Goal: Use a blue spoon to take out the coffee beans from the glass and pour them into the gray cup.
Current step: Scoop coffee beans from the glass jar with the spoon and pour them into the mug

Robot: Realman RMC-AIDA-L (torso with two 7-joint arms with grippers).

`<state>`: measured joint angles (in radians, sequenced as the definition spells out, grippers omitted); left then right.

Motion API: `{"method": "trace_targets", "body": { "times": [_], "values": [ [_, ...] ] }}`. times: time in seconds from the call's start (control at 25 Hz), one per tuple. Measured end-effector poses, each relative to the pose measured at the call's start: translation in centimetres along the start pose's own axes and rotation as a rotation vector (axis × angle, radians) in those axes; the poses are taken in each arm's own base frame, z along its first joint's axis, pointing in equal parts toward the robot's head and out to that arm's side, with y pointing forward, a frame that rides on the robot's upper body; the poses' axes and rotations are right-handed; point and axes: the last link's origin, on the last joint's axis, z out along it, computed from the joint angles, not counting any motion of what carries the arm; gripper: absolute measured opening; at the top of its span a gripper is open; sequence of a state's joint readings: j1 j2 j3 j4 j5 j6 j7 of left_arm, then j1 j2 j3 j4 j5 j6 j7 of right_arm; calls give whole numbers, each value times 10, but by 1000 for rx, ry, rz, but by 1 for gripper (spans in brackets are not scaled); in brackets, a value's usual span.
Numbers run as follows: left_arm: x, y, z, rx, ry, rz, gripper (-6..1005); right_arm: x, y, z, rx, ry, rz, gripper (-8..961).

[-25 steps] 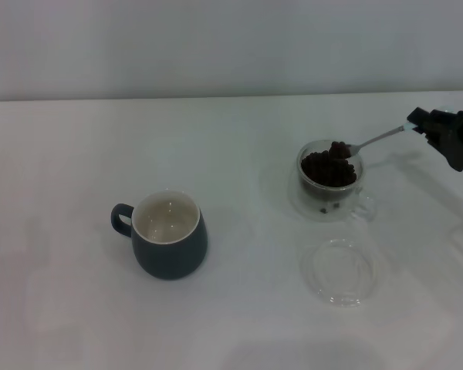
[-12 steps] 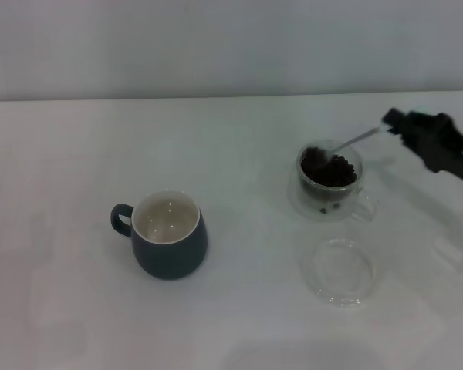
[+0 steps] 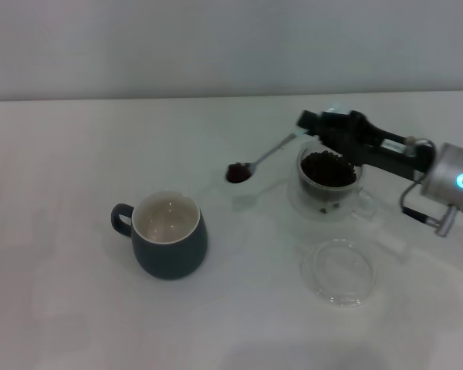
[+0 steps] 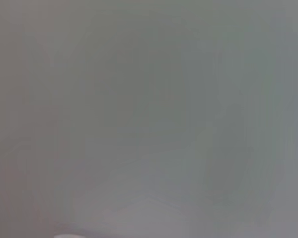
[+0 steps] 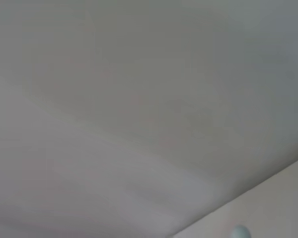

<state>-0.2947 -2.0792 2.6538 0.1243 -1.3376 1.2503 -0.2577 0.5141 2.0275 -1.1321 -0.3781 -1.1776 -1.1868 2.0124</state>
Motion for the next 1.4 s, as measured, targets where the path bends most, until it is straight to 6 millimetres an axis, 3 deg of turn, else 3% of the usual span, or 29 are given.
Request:
{"method": "trace_targets", "body": {
  "times": [0.24, 0.68, 1.16, 1.4],
  "values": [
    [-4, 2, 3, -2, -28, 0, 762, 6, 16, 25, -37, 66, -66, 135],
    [-6, 4, 6, -9, -54, 4, 762, 23, 31, 53, -23, 113, -239, 135],
    [-6, 4, 6, -9, -54, 4, 761, 47, 51, 61, -74, 105, -629, 135],
    [-6, 3, 6, -9, -54, 5, 761, 51, 56, 48, -133, 72, -668, 135]
  ]
}}
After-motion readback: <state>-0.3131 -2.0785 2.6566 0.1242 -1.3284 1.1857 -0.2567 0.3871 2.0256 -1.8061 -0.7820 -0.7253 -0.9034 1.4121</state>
